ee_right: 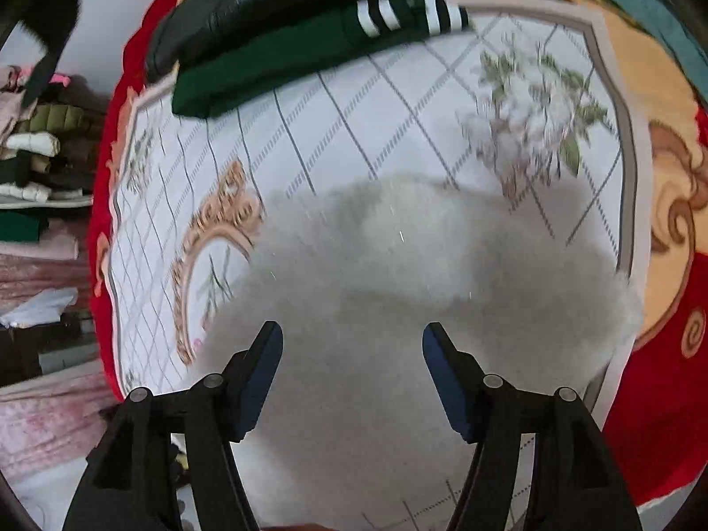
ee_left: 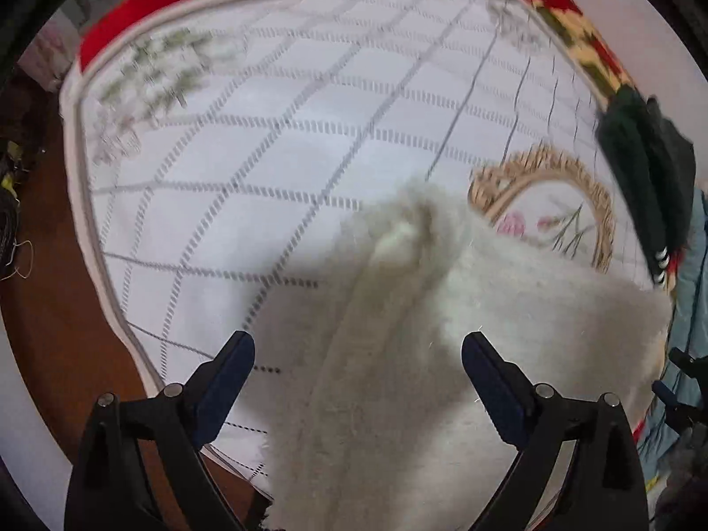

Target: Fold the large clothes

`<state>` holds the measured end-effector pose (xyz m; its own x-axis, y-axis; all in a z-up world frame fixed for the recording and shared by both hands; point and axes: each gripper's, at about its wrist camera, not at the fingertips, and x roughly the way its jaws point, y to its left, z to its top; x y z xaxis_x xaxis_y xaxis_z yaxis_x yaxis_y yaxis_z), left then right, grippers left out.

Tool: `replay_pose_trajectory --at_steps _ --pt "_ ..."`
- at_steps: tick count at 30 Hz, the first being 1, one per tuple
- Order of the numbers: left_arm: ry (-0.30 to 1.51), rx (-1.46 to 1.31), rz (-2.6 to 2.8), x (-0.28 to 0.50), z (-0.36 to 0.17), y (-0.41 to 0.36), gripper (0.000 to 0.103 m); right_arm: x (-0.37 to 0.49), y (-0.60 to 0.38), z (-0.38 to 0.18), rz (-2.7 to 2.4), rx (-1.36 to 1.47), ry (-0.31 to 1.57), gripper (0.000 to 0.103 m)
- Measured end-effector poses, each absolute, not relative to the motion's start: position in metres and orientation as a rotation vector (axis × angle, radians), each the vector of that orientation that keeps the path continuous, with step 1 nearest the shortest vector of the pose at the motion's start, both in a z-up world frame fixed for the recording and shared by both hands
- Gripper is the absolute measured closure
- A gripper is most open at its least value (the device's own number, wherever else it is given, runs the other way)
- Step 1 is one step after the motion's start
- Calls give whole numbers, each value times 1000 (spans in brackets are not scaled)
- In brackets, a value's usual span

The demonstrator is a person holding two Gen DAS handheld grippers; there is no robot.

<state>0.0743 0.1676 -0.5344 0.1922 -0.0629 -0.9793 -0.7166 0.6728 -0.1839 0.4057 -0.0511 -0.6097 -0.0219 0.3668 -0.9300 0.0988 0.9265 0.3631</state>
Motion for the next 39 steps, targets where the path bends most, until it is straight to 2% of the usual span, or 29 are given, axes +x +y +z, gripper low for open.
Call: replay_pose_trajectory --at_steps 1,2,3,4,5,6,12,16,21,24,26,29,31,32,33,35,37,38,39 --pt "1341 -742 510 75 -543 163 11 403 -44 -619 216 349 1606 35" --pt "1347 -734 500 77 -550 160 37 406 -36 -635 206 335 1622 35" --pt "1342 -711 498 76 -551 156 77 405 -32 -646 203 330 1638 35" --pt "1350 -673 499 77 -552 153 79 403 -32 -656 190 326 1662 35" --pt "1332 -647 499 75 -546 149 88 402 -30 -663 185 330 1672 35" --pt "1304 -655 495 72 -541 148 91 402 -25 -670 184 330 1678 35" --pt "1209 -707 508 33 -485 145 92 401 -20 -669 197 283 1670 35" --pt "1291 -690 522 22 -507 139 92 404 -10 -659 234 264 1662 35" --pt "1356 -744 550 24 -560 149 89 421 19 -654 272 188 1607 35" --pt "1348 -723 535 29 -559 148 85 441 34 -694 243 153 1665 36" --pt "1344 -733 528 31 -557 149 84 452 31 -724 196 243 1730 33" --pt "1384 -705 536 35 -548 148 82 466 42 -718 168 195 1796 31" --pt "1363 -699 547 36 -533 150 77 466 50 -695 183 108 1770 31" --pt "1331 -683 544 36 -520 152 67 462 54 -676 204 48 1725 31" --pt "1312 -664 539 39 -512 152 42 457 59 -659 233 0 1680 31" --pt "1268 -631 537 44 -495 154 3 441 67 -631 306 -47 1624 31" --pt "1203 -633 529 48 -486 158 3 426 76 -620 408 -19 1631 46" --pt "1191 -628 536 53 -486 162 3 418 84 -625 425 -46 1665 67" --pt "1199 -622 539 61 -492 168 3 412 93 -634 429 -103 1689 76"
